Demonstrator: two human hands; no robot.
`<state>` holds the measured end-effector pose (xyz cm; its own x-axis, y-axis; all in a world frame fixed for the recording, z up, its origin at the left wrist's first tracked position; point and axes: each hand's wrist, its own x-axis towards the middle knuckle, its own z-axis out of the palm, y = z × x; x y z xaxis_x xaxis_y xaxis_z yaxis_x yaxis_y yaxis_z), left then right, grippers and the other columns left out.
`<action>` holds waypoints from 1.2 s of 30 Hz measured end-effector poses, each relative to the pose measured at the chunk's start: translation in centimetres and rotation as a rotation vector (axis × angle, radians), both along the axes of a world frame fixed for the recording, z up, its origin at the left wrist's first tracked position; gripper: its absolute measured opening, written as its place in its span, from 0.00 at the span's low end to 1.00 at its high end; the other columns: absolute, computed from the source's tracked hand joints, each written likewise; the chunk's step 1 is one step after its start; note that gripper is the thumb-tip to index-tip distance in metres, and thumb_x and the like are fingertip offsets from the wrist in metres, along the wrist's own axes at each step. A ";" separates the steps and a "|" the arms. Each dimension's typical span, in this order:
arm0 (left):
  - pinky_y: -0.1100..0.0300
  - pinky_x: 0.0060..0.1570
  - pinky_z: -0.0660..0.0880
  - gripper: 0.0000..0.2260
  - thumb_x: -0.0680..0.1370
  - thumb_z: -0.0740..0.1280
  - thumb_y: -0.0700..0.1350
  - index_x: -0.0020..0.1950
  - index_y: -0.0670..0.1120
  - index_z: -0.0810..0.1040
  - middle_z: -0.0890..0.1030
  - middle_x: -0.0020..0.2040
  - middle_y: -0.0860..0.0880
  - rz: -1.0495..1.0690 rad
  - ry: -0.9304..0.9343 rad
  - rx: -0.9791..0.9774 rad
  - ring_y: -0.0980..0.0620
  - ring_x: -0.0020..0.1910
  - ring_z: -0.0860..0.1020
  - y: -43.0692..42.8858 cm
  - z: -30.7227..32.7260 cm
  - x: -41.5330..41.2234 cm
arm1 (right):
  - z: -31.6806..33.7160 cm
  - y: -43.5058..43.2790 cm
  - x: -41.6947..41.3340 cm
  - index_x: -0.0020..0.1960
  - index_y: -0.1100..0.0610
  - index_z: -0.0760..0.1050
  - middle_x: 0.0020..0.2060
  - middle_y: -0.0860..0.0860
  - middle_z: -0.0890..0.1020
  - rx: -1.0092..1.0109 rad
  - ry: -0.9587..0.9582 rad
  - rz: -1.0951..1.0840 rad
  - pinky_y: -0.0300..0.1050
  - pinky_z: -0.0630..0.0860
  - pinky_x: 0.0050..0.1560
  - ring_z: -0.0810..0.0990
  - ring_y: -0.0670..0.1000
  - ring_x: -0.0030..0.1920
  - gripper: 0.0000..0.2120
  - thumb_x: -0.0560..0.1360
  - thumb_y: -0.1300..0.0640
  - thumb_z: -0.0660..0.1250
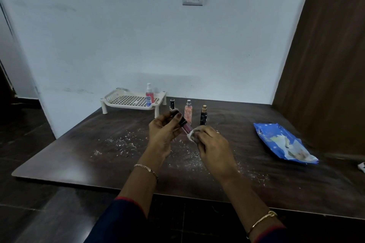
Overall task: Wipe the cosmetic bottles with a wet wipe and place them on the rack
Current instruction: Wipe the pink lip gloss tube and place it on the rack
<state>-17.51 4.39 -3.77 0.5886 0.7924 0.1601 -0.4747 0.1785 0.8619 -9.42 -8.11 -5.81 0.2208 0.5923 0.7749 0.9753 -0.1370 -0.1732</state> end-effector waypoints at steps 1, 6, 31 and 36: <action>0.61 0.36 0.79 0.13 0.74 0.69 0.36 0.58 0.38 0.77 0.82 0.45 0.44 -0.002 0.001 -0.002 0.53 0.40 0.83 0.1 0.0 0.0 | -0.1 0.0 0.0 0.48 0.60 0.80 0.47 0.52 0.82 -0.013 -0.009 -0.004 0.40 0.77 0.41 0.81 0.50 0.41 0.08 0.70 0.63 0.72; 0.60 0.38 0.80 0.12 0.74 0.68 0.35 0.57 0.38 0.77 0.82 0.47 0.44 -0.004 0.009 0.012 0.52 0.41 0.83 0.7 -0.3 -0.5 | -1.4 -1.6 0.2 0.49 0.58 0.79 0.46 0.51 0.81 -0.225 -0.093 -0.033 0.37 0.74 0.33 0.79 0.48 0.37 0.11 0.67 0.64 0.74; 0.54 0.46 0.81 0.16 0.73 0.67 0.35 0.59 0.45 0.78 0.83 0.51 0.48 -0.234 -0.082 -0.008 0.51 0.48 0.83 0.6 0.2 -1.7 | -0.2 -0.3 -0.2 0.46 0.61 0.81 0.43 0.53 0.84 0.452 1.686 0.330 0.33 0.78 0.40 0.82 0.47 0.43 0.12 0.64 0.69 0.74; 0.55 0.46 0.82 0.13 0.66 0.71 0.39 0.50 0.43 0.81 0.83 0.46 0.45 -0.108 -0.052 -0.057 0.49 0.45 0.83 0.9 0.7 -2.4 | 0.6 0.4 -0.6 0.44 0.61 0.80 0.44 0.56 0.83 0.488 1.670 0.331 0.36 0.80 0.43 0.81 0.50 0.45 0.09 0.65 0.68 0.74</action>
<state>-19.89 5.27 -3.04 0.6633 0.7333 0.1496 -0.4942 0.2790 0.8234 -10.01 -7.70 -5.22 0.8159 0.5776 -0.0270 -0.2936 0.3737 -0.8798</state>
